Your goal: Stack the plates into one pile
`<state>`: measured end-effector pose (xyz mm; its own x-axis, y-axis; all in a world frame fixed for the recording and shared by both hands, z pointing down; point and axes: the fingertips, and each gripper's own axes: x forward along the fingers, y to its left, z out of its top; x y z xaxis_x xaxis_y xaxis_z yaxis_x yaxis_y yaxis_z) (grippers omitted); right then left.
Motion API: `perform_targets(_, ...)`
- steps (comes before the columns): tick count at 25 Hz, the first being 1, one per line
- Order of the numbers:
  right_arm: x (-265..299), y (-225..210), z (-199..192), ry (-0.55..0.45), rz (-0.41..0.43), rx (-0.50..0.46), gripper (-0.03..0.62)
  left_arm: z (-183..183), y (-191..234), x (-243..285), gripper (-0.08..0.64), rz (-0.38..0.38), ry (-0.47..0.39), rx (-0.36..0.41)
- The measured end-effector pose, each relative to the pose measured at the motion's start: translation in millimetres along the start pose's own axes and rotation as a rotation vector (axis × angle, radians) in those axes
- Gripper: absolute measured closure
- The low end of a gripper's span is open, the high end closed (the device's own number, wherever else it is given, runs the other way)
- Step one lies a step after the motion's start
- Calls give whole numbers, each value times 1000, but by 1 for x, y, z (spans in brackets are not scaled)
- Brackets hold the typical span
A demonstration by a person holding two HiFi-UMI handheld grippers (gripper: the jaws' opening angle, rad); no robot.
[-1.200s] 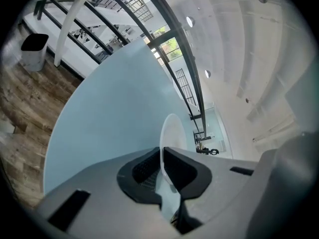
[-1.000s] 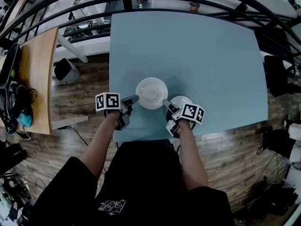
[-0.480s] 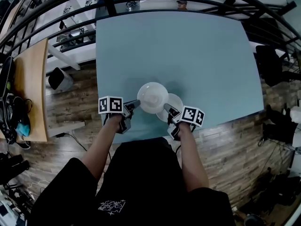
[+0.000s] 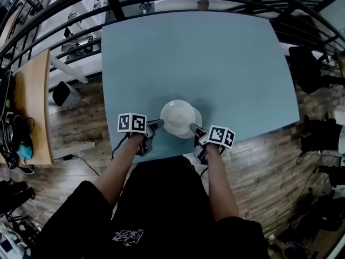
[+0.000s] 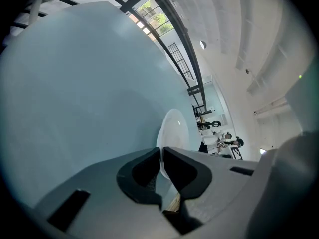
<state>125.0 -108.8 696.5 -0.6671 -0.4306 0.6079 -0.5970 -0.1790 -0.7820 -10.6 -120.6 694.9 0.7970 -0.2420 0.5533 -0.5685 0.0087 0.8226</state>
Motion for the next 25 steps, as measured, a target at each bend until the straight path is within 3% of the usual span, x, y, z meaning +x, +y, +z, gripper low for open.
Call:
perform_targets(11,-19,-32,-2,27,-67,-35,568,-22,-6,31,529,44,56,10)
perform_targets(25,-22,-41,4,38,-55,-18,560,-24,-5,41,526,114,81,36)
